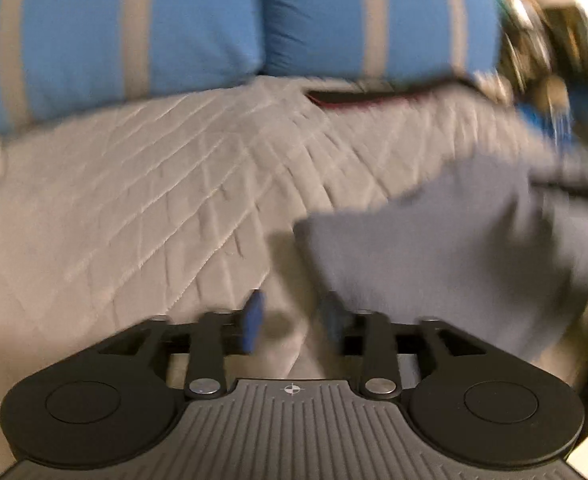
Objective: Fold clothes
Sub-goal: 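Grasp the sweatpants corner with the left gripper and lift it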
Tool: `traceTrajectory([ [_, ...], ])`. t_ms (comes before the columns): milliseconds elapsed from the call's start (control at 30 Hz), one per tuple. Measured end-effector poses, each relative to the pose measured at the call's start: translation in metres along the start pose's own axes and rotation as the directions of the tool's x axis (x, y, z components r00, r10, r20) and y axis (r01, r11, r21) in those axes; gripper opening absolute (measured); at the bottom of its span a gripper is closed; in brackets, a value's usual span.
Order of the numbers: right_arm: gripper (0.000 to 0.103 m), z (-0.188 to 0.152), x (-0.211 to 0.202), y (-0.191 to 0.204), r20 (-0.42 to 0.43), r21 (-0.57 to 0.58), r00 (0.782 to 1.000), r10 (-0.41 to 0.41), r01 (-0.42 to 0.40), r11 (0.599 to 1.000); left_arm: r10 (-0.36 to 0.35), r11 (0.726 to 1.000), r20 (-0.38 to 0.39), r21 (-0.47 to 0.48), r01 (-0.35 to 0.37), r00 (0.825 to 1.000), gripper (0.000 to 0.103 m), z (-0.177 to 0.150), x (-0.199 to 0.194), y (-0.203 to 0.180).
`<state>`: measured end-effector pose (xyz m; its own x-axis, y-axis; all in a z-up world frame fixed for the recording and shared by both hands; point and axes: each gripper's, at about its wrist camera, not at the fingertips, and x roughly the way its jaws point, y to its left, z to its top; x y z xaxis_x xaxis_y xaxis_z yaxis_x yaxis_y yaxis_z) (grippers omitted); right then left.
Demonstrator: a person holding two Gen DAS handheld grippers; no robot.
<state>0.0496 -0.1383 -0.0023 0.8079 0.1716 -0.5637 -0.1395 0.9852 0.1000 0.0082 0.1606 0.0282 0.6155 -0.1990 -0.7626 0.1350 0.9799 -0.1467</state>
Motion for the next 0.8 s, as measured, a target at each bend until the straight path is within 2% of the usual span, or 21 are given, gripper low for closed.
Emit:
traceTrajectory([
  [33, 0.073, 0.001, -0.002, -0.002, 0.012, 0.012, 1.000, 0.001, -0.001, 1.000, -0.065, 0.996, -0.011, -0.068, 0.064, 0.998, 0.056, 0.002, 0.003, 0.008],
  [100, 0.074, 0.004, -0.004, -0.007, 0.029, 0.040, 1.000, 0.004, -0.005, 0.999, -0.186, 0.964, -0.022, -0.196, 0.178, 0.982, 0.058, 0.004, 0.009, 0.023],
  [300, 0.077, 0.008, -0.005, -0.025, 0.025, 0.156, 0.999, 0.039, -0.043, 0.987, -0.353, 0.871, -0.076, -0.390, 0.298, 0.933, 0.063, -0.007, 0.032, 0.045],
  [333, 0.077, 0.008, -0.005, -0.028, 0.022, 0.174, 0.999, 0.043, -0.046, 0.984, -0.381, 0.846, -0.074, -0.431, 0.314, 0.922, 0.063, -0.010, 0.034, 0.050],
  [400, 0.078, 0.009, -0.005, -0.033, 0.020, 0.204, 0.999, 0.049, -0.052, 0.978, -0.449, 0.778, -0.060, -0.517, 0.357, 0.891, 0.065, -0.015, 0.039, 0.061],
  [467, 0.078, 0.009, -0.006, -0.038, 0.023, 0.229, 0.998, 0.054, -0.058, 0.972, -0.536, 0.692, -0.039, -0.593, 0.412, 0.843, 0.065, -0.021, 0.048, 0.071],
  [500, 0.078, 0.009, -0.006, -0.040, 0.024, 0.241, 0.998, 0.057, -0.061, 0.969, -0.568, 0.663, -0.032, -0.610, 0.434, 0.823, 0.065, -0.023, 0.052, 0.073],
  [667, 0.079, 0.011, -0.011, -0.044, 0.043, 0.265, 0.995, 0.090, -0.098, 0.959, -0.624, 0.635, -0.028, -0.601, 0.485, 0.781, 0.065, -0.021, 0.070, 0.064],
  [733, 0.079, 0.011, -0.011, -0.046, 0.049, 0.273, 0.993, 0.103, -0.112, 0.955, -0.645, 0.614, -0.020, -0.608, 0.503, 0.764, 0.064, -0.020, 0.078, 0.061],
  [767, 0.079, 0.011, -0.011, -0.047, 0.050, 0.281, 0.993, 0.109, -0.119, 0.952, -0.649, 0.610, -0.021, -0.611, 0.504, 0.761, 0.061, -0.019, 0.081, 0.059],
  [800, 0.079, 0.012, -0.011, -0.048, 0.052, 0.288, 0.992, 0.115, -0.125, 0.949, -0.650, 0.607, -0.022, -0.616, 0.502, 0.759, 0.052, -0.020, 0.084, 0.058],
])
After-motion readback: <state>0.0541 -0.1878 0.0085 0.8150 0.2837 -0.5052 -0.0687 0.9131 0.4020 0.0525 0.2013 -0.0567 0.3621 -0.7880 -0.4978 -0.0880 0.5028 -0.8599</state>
